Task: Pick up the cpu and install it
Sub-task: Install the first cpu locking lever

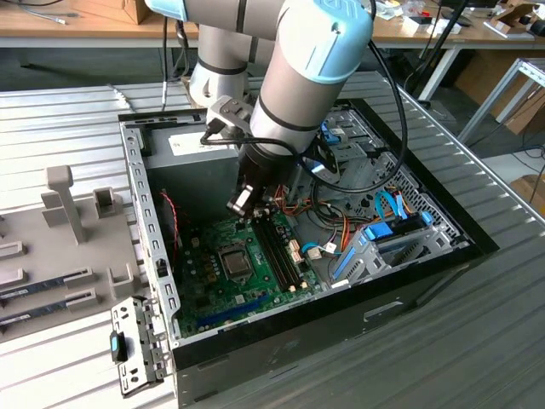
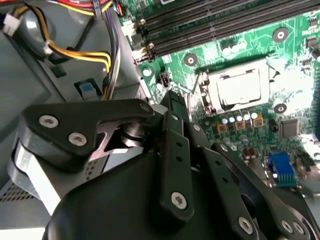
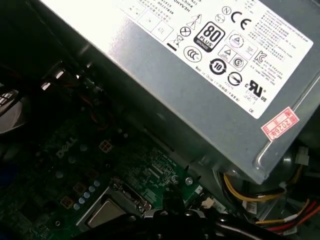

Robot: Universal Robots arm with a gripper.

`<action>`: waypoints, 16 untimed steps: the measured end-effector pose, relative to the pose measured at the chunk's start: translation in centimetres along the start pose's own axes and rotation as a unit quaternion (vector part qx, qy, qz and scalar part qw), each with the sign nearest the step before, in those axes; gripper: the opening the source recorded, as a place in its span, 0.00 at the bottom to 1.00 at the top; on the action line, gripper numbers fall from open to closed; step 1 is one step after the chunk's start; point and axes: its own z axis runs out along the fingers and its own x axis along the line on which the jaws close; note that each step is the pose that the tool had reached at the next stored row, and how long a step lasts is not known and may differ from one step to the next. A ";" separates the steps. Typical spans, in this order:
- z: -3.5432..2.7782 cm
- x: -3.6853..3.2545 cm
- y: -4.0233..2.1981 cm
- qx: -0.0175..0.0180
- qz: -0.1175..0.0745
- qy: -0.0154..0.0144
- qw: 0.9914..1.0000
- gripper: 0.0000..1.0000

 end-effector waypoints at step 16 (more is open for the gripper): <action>-0.26 1.23 -1.44 0.001 0.000 0.001 1.000 0.11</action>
